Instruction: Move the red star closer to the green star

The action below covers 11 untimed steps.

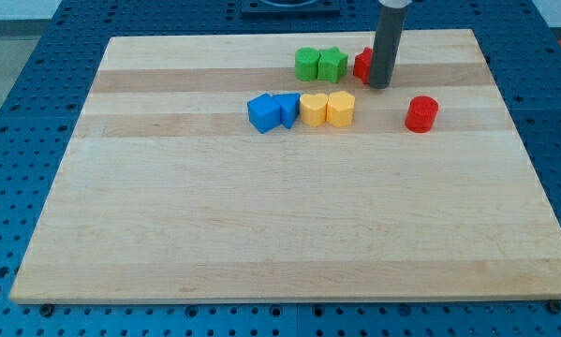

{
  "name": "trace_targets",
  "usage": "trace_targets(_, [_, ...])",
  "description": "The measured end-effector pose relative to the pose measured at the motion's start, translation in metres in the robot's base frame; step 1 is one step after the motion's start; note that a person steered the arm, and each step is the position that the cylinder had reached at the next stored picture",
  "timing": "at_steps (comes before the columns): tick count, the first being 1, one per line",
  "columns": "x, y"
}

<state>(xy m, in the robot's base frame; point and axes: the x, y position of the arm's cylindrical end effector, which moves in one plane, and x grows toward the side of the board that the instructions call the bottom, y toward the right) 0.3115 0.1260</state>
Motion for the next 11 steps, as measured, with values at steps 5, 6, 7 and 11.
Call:
trace_targets(5, [-0.025,0.087])
trace_targets(6, [-0.033,0.078])
trace_targets(7, [-0.035,0.061])
trace_targets(11, [-0.035,0.026])
